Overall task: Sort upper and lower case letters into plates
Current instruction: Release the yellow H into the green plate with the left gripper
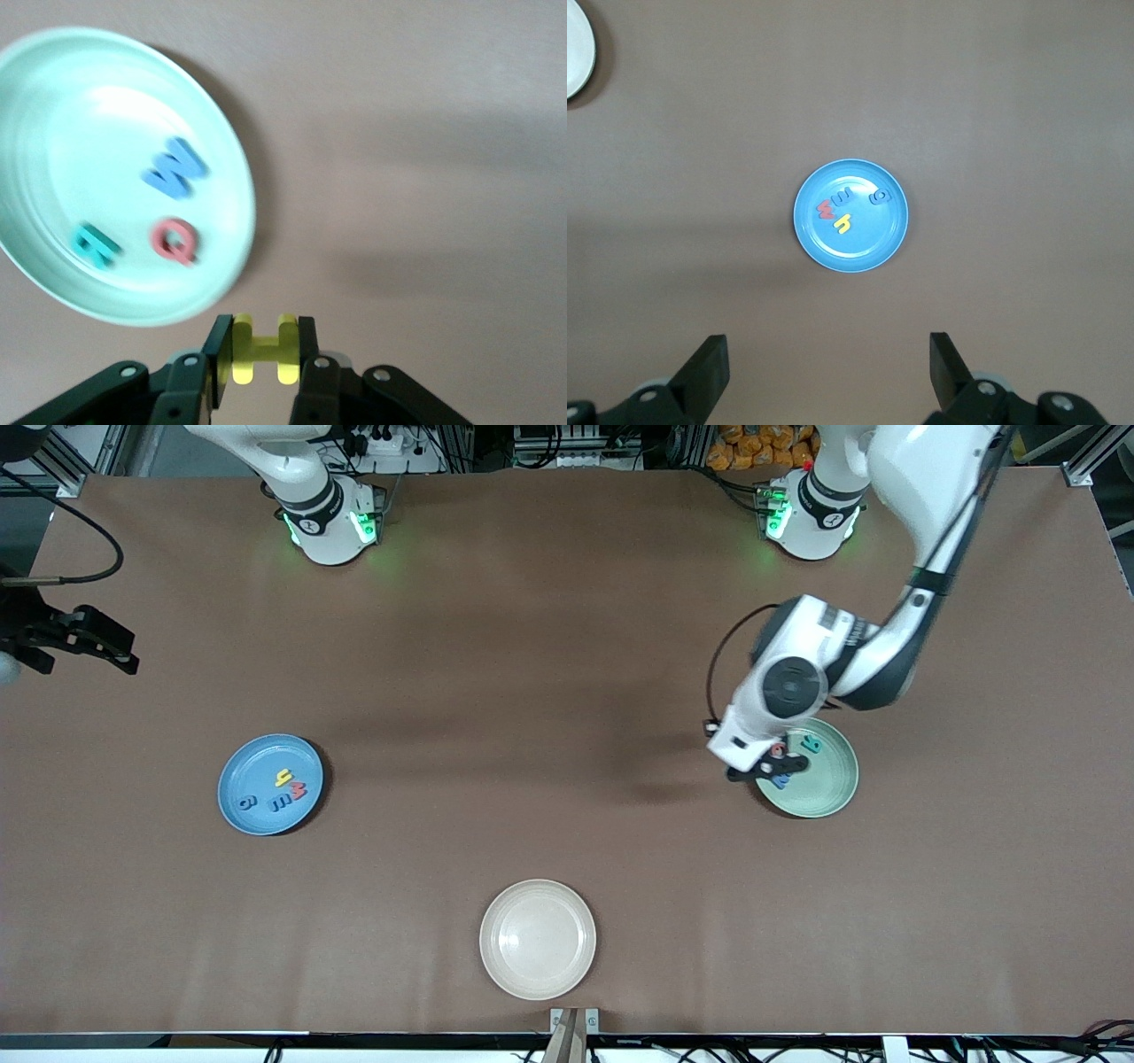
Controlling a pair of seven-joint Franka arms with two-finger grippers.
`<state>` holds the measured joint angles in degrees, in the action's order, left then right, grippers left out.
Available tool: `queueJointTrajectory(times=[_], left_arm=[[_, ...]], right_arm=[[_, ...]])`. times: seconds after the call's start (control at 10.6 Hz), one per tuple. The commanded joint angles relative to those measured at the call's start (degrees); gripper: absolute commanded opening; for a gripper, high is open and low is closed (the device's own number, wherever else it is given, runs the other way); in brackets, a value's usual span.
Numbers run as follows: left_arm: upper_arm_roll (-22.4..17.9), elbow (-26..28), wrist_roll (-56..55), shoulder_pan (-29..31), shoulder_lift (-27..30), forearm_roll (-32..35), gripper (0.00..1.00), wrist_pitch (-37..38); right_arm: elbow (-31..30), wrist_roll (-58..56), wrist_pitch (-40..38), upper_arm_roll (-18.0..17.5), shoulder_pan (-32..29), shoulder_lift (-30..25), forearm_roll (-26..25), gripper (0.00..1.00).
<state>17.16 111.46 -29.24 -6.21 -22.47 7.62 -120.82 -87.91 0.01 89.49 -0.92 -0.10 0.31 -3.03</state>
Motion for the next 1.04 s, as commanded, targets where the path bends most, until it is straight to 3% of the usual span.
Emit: queueJointTrajectory(times=[0.0, 0.38, 0.75, 0.94], left_arm=[[-1.7, 3.9, 13.2, 4.0, 3.8, 2.0, 0.00, -2.2], [-4.4, 7.7, 20.0, 5.4, 3.5, 5.8, 0.00, -10.3], [-4.5, 8.2, 25.8, 6.9, 3.3, 5.8, 0.28, -12.7], [-5.3, 8.2, 27.8, 7.2, 3.4, 5.8, 0.29, -13.0]], right_arm=[[0.4, 0.9, -0.2, -0.5, -0.2, -0.1, -0.8, 1.00], [0.5, 0.9, -0.5, -0.7, -0.1, -0.2, -0.7, 1.00], [0.0, 1.4, -0.7, -0.2, -0.5, -1.2, 2.6, 1.00], [-0.2, 1.3, -0.8, 0.0, -1.5, -2.1, 2.4, 1.00]])
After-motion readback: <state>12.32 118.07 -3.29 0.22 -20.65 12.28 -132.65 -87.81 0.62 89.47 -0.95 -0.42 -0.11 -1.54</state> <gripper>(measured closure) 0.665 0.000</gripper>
